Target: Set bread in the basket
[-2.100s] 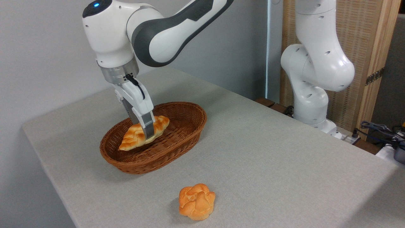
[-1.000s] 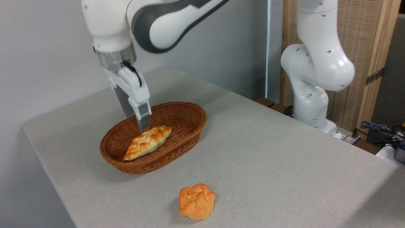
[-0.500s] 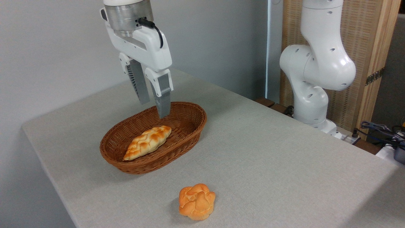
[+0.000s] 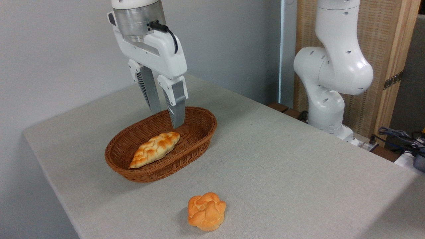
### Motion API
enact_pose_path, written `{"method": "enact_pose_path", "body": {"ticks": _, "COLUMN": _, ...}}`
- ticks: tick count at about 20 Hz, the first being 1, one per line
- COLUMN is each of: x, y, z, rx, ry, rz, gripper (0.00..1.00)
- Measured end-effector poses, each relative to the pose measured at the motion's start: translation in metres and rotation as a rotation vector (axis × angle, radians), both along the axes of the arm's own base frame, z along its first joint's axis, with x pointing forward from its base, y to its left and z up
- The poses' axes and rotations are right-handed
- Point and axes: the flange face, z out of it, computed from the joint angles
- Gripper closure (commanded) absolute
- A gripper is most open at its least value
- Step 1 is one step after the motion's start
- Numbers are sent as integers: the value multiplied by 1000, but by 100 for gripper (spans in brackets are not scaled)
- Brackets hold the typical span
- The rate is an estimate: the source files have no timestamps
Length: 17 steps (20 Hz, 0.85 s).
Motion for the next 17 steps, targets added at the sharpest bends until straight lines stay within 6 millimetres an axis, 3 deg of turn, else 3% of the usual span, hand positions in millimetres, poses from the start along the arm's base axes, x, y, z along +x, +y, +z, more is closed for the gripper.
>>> {"method": "enact_pose_path", "body": {"ticks": 17, "x": 2, "y": 10, "z": 18, "rx": -3, "ry": -37, "rz": 12, "gripper": 0}}
